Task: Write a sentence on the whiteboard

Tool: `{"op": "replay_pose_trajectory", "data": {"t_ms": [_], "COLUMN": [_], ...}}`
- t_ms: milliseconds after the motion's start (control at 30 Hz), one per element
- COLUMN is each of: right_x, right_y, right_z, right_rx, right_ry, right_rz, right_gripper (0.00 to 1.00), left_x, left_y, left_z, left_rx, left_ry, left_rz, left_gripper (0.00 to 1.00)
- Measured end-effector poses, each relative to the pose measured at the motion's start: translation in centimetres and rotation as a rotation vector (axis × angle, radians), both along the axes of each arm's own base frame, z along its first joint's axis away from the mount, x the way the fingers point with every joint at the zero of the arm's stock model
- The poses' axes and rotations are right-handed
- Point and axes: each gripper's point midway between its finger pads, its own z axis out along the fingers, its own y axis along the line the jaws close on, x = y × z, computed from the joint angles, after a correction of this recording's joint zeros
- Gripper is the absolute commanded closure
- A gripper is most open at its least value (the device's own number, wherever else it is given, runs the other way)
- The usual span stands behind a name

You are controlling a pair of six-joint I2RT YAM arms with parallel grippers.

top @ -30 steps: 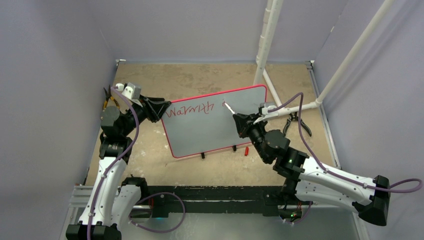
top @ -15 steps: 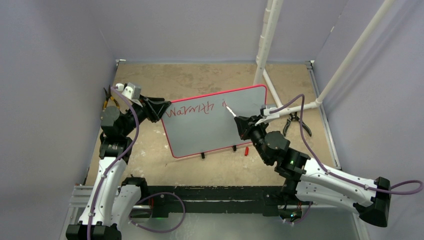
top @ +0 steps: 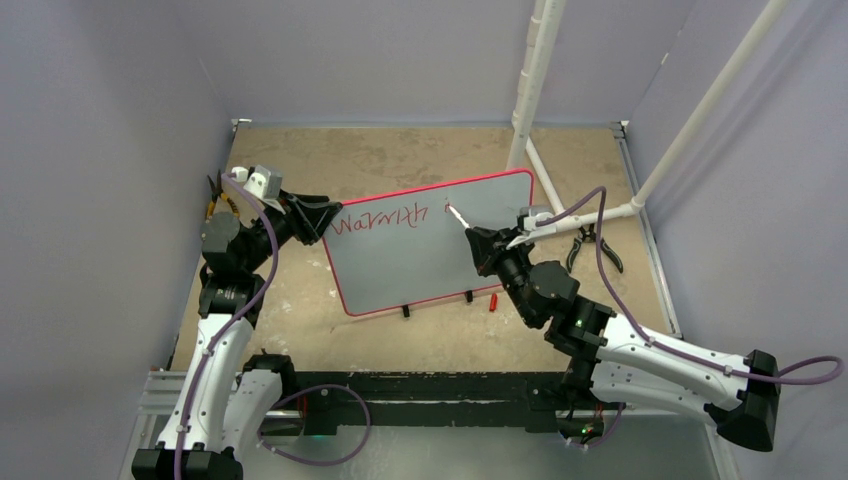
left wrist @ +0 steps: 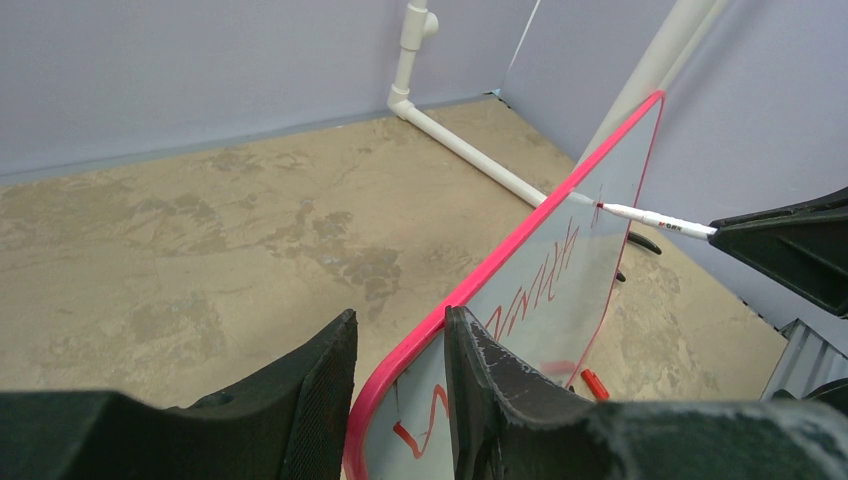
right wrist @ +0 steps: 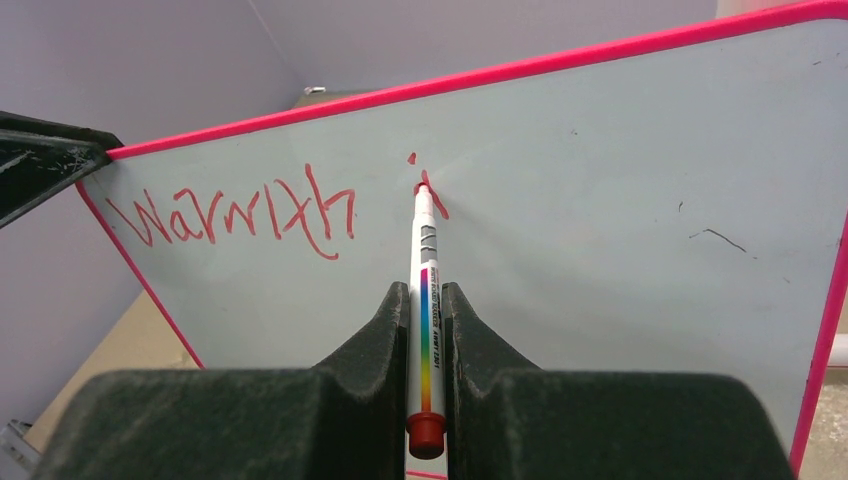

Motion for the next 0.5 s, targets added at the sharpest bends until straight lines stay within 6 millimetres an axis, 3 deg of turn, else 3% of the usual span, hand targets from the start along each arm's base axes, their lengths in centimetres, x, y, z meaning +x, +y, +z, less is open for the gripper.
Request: {"op": "replay_pose_trajectory", "data": {"t_ms": [500], "right_x": [0.17], "right_y": [-0.84], "right_z": [0.56], "right_rx": [0.006], "right_ry": [-0.010], "right_rz": [-0.043], "right_gripper": [1.00], "left_x": [0.02], "left_y": [0.00], "left_z": [-0.02], "left_rx": [0.000], "left_ry": [0.001], "left_rz": [0.000], "left_gripper": [0.64]}}
